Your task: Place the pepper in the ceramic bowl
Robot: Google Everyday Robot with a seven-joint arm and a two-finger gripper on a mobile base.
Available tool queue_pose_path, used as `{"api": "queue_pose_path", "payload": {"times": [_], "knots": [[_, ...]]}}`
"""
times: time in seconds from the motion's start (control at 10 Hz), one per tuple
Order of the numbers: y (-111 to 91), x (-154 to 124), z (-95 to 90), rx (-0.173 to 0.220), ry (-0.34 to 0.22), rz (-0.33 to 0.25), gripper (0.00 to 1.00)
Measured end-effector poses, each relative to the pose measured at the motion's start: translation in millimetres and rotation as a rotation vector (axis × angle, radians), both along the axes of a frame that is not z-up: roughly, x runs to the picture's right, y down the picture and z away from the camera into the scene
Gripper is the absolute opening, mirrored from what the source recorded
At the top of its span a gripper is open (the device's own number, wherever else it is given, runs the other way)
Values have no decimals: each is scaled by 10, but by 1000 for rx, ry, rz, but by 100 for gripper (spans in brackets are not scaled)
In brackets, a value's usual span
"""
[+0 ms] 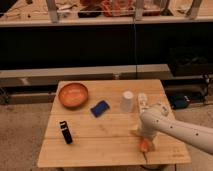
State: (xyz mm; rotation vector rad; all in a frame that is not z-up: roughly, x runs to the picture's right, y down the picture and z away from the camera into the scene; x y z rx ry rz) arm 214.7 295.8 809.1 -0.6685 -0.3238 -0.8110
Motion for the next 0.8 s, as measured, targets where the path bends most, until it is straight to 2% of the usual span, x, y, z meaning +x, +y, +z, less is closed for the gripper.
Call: {"api": "queue_pose_path", "payload": {"times": [0.3, 0.8], "knots": [[12, -22, 39, 0, -2, -4, 80], [2, -1, 1, -3, 2, 0, 80]]}}
